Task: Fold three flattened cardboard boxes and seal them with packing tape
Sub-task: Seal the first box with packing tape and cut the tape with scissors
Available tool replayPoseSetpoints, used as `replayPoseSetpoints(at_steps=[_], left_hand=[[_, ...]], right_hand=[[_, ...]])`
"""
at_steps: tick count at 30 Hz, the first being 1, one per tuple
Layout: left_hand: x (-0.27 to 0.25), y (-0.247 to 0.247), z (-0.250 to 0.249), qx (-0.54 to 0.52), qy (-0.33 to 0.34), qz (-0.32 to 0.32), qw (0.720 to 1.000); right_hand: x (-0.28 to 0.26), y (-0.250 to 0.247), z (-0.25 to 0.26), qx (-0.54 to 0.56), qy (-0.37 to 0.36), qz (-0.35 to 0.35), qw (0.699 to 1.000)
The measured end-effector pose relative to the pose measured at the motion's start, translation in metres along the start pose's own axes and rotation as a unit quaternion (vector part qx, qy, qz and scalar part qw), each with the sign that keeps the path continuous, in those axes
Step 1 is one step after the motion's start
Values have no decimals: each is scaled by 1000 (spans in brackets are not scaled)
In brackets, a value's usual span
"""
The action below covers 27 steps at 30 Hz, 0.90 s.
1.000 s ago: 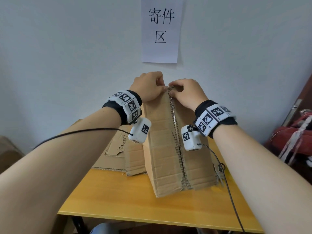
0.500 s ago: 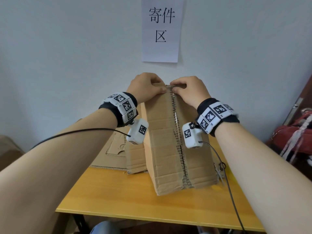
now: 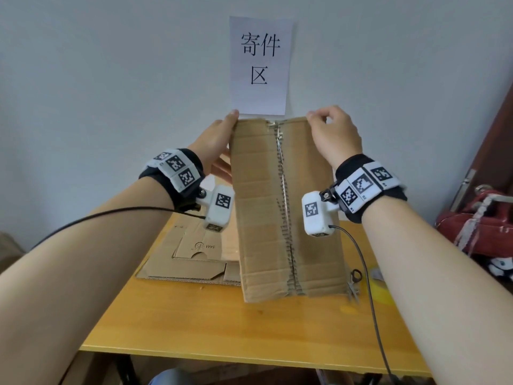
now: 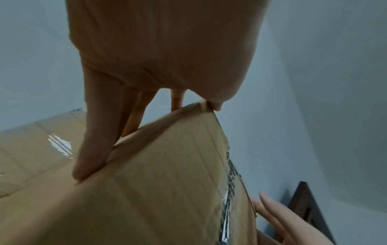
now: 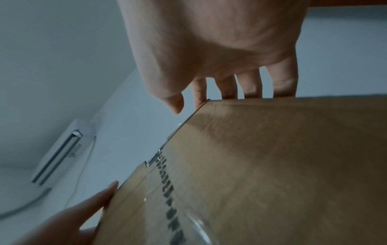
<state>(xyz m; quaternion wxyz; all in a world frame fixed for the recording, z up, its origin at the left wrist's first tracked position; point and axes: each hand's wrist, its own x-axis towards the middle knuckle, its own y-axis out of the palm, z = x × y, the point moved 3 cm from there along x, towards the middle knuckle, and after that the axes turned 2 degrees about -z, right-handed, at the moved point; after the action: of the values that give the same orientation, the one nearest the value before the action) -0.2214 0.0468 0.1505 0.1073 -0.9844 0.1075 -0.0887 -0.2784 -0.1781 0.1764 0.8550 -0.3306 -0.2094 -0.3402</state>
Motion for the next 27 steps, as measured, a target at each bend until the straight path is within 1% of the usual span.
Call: replayPoseSetpoints(at_steps=[3, 6, 8, 10, 12, 16, 18, 19, 21, 23, 24, 25, 27], left_hand=[[-3, -14, -23, -23, 53, -50, 997], [-4, -22, -37, -34, 95, -90, 991], [-3, -24, -39, -36, 123, -109, 986], [0, -23, -38, -32, 153, -111, 981], [5, -21, -28, -18, 175, -98, 979], [15, -16, 12, -28, 204, -81, 975], [21, -15, 39, -10, 177, -82, 981], [23, -14, 51, 15, 155, -79, 985], [29, -12, 77, 58, 79, -49, 994], [32, -9, 95, 53, -14, -12, 998], [32, -7, 100, 39, -42, -5, 998], [33, -6, 102, 26, -52, -9, 998], [34, -3, 101, 17, -48, -23, 998]], right_hand=[[-2, -15, 24, 33, -41, -64, 997], [-6, -20, 35, 72, -44, -103, 991], [-7, -17, 33, 107, -35, -117, 987], [-8, -8, 24, 142, -11, -107, 984], [-11, 6, 9, 175, 7, -81, 981], [-28, 36, -32, 214, 26, -44, 976], [-40, 55, -55, 199, 28, -10, 980], [-46, 64, -64, 182, 29, 21, 983], [-53, 80, -81, 140, 54, 78, 986], [-54, 86, -91, 135, 105, 104, 980], [-53, 88, -94, 138, 126, 111, 976], [-51, 87, -95, 140, 140, 117, 973], [-45, 86, -95, 130, 147, 122, 973]])
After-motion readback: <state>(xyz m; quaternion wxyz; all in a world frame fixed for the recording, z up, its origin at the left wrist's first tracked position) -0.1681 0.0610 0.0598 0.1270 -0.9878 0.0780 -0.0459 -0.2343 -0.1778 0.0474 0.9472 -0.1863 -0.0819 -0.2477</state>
